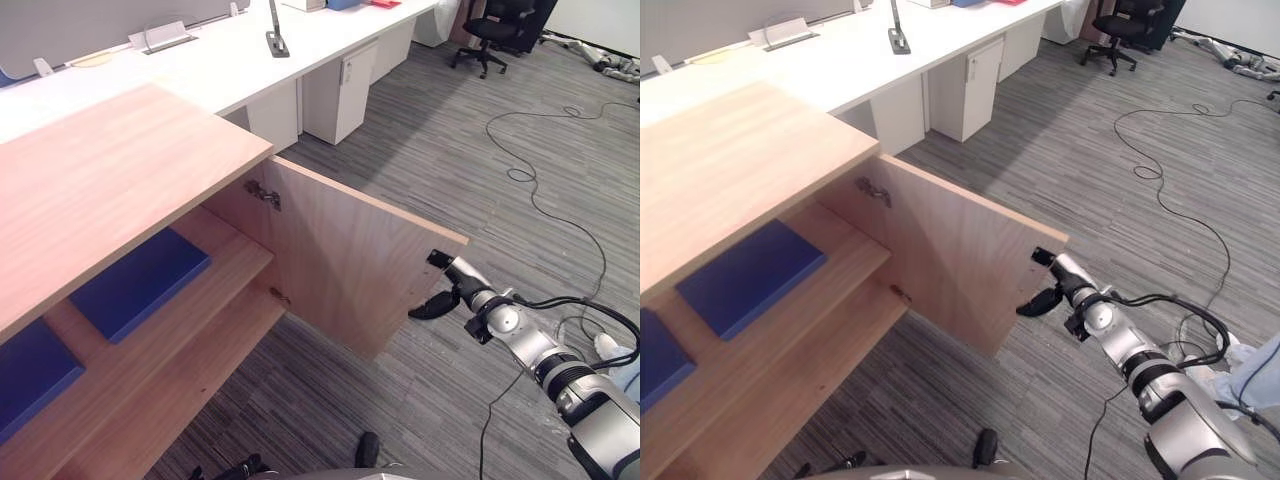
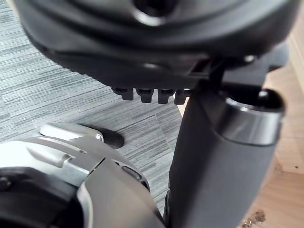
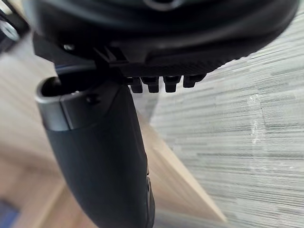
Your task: Walk over to the cabinet, pick up the folder, carry it to the office cabinet, place the folder inside the office cabinet, then close the office cabinet door
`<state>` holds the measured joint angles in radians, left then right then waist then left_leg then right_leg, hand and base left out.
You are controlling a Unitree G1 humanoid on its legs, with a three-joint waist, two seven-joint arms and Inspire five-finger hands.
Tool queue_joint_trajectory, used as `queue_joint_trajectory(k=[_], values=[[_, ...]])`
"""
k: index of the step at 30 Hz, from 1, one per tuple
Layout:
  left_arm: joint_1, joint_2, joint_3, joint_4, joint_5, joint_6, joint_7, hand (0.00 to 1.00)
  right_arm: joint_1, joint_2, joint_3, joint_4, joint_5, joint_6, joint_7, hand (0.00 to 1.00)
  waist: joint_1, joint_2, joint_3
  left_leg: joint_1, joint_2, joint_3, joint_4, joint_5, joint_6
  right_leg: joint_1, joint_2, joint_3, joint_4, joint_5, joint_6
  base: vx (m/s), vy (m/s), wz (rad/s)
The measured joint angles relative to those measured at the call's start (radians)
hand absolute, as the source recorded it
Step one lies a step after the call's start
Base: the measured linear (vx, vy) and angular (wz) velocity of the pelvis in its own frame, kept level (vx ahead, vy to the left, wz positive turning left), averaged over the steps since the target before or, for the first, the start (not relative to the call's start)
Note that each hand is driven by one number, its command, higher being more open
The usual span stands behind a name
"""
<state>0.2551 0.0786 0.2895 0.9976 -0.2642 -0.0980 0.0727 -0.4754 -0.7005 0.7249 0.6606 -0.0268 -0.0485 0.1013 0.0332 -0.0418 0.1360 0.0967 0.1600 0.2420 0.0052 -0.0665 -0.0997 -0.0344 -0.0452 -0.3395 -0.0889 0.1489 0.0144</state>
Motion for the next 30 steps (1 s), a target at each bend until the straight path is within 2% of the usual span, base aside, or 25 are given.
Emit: queue_joint_trajectory(k=[3, 4, 5, 9, 12, 15, 20, 24, 26, 27, 28, 29, 30], values=[[-0.011, 0.004, 0.003, 0.009, 0.004, 0.002, -0.011, 1.00, 0.044, -0.001, 0.165, -0.167, -0.123, -0.005, 0.131, 1.00, -0.006, 0.001, 0.000, 0.003, 0.028, 0.000, -0.003, 0.001, -0.011, -0.001, 0.030, 0.004, 0.003, -0.012, -0.017, 0.02, -0.062, -0.07], [-0.014, 0.003, 0.003, 0.010, 0.006, 0.002, -0.011, 1.00, 0.051, 0.010, 0.184, -0.185, -0.134, -0.011, 0.151, 1.00, -0.004, 0.001, 0.001, 0.004, 0.032, -0.001, -0.003, 0.001, -0.012, -0.001, 0.034, 0.005, 0.003, -0.013, -0.019, 0.03, -0.056, -0.09], [-0.024, 0.002, 0.003, 0.010, 0.019, 0.002, -0.012, 1.00, 0.066, 0.049, 0.227, -0.210, -0.139, -0.026, 0.196, 1.00, 0.004, 0.004, 0.002, 0.005, 0.039, -0.006, -0.003, 0.001, -0.015, -0.002, 0.042, 0.008, 0.004, -0.015, -0.023, 0.02, -0.047, -0.10], [-0.046, -0.004, 0.016, 0.009, 0.036, 0.001, -0.013, 1.00, 0.102, 0.214, 0.282, -0.210, -0.166, -0.056, 0.243, 1.00, 0.020, 0.010, 0.005, 0.005, 0.045, -0.007, -0.003, 0.002, -0.022, -0.002, 0.048, 0.009, 0.004, -0.016, -0.028, 0.01, -0.011, -0.02], [-0.046, -0.010, 0.041, 0.009, 0.039, 0.001, -0.011, 1.00, 0.103, 0.313, 0.287, -0.178, -0.223, -0.086, 0.235, 1.00, 0.035, 0.007, 0.004, 0.005, 0.037, -0.011, -0.002, 0.001, -0.022, -0.001, 0.044, 0.007, 0.003, -0.013, -0.025, -0.01, 0.009, 0.02], [-0.045, -0.010, 0.053, 0.009, 0.039, 0.001, -0.001, 1.00, 0.103, 0.350, 0.287, -0.141, -0.259, -0.086, 0.207, 1.00, 0.065, 0.001, 0.002, 0.003, 0.024, -0.017, -0.002, 0.001, -0.021, 0.000, 0.030, 0.004, 0.003, -0.009, -0.018, -0.04, 0.064, 0.06], [-0.040, -0.012, 0.090, 0.009, 0.039, 0.001, 0.015, 1.00, 0.100, 0.428, 0.280, -0.067, -0.287, -0.080, 0.169, 1.00, 0.077, -0.018, 0.006, -0.006, 0.008, -0.040, 0.000, 0.004, -0.017, 0.003, 0.012, -0.014, 0.003, -0.004, -0.012, -0.03, 0.054, 0.12], [-0.042, -0.024, 0.094, 0.007, 0.037, -0.001, 0.016, 1.00, 0.099, 0.499, 0.277, 0.003, -0.286, -0.071, 0.139, 1.00, 0.094, -0.021, 0.010, -0.010, -0.001, -0.073, 0.008, 0.003, -0.010, 0.020, 0.000, -0.044, 0.003, -0.006, -0.006, -0.01, 0.039, 0.27], [-0.044, -0.033, 0.101, 0.004, 0.035, -0.004, 0.016, 1.00, 0.103, 0.528, 0.271, 0.057, -0.286, -0.065, 0.119, 1.00, 0.105, -0.017, 0.017, -0.022, -0.011, -0.132, 0.026, -0.002, -0.002, 0.052, -0.017, -0.099, 0.004, -0.019, 0.009, -0.04, 0.041, 0.92], [-0.045, -0.042, 0.097, -0.003, 0.033, -0.007, 0.015, 1.00, 0.131, 0.541, 0.234, 0.094, -0.286, -0.059, 0.109, 1.00, 0.110, -0.014, 0.018, -0.056, -0.027, -0.205, 0.065, -0.015, 0.015, 0.074, -0.045, -0.166, 0.015, -0.037, 0.027, -0.06, 0.087, 1.34], [-0.045, -0.042, 0.088, -0.009, 0.032, -0.009, 0.015, 1.00, 0.154, 0.543, 0.200, 0.104, -0.286, -0.055, 0.102, 1.00, 0.110, -0.010, 0.018, -0.083, -0.035, -0.246, 0.095, -0.026, 0.018, 0.074, -0.060, -0.201, 0.042, -0.058, 0.041, -0.04, 0.114, 1.64], [-0.044, -0.047, 0.076, -0.018, 0.034, -0.013, 0.015, 1.00, 0.193, 0.542, 0.134, 0.123, -0.285, -0.054, 0.093, 1.00, 0.111, 0.003, 0.022, -0.124, -0.047, -0.313, 0.142, -0.044, 0.028, 0.066, -0.081, -0.242, 0.117, -0.097, 0.059, -0.01, 0.158, 1.98], [-0.044, -0.045, 0.047, -0.021, 0.035, -0.013, 0.015, 1.00, 0.252, 0.553, 0.027, 0.162, -0.285, -0.049, 0.078, 1.00, 0.100, 0.016, 0.018, -0.173, -0.077, -0.417, 0.189, -0.061, 0.034, 0.046, -0.126, -0.191, 0.232, -0.144, 0.064, 0.02, 0.153, 2.12]])
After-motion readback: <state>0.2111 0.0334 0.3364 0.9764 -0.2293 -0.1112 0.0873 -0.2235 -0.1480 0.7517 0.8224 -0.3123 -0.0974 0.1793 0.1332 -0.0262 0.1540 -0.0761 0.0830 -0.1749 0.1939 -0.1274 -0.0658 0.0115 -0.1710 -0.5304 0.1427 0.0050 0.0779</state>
